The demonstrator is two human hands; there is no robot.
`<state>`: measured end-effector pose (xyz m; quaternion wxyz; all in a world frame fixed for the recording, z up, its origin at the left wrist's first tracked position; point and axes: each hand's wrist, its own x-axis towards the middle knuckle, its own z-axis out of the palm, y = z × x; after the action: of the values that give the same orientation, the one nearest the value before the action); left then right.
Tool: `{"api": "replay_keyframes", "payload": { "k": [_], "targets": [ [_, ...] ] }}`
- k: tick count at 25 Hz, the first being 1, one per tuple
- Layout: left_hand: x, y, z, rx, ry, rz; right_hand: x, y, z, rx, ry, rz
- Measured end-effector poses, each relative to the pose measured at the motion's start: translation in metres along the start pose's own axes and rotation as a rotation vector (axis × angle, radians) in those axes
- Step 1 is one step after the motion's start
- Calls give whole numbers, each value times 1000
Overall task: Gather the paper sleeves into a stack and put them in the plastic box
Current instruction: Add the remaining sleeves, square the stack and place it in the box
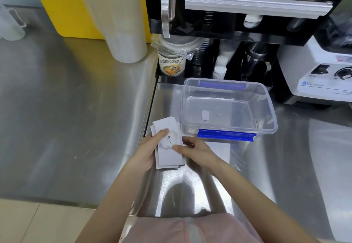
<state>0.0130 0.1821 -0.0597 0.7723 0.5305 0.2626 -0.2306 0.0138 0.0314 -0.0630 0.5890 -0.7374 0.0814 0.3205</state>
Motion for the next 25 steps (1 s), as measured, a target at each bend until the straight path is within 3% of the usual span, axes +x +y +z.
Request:
{"api": "replay_keyframes", "payload": {
  "k": [8,12,15,20,25],
  "targets": [
    [-30,-27,5,58,76,179,-24,21,-6,33,-136,-81],
    [-41,-40,25,-226,18,247,-44,33,-15,232,-159,-71],
    [-46,-53,52,-321,52,305,-53,53,-16,462,-57,-77],
    [-51,-71,82,-249,-13,283,-65,60,-36,689,16,-143],
    [-47,-70,81,-44,-110,255,-83,66,-77,525,23,-200]
  ]
}}
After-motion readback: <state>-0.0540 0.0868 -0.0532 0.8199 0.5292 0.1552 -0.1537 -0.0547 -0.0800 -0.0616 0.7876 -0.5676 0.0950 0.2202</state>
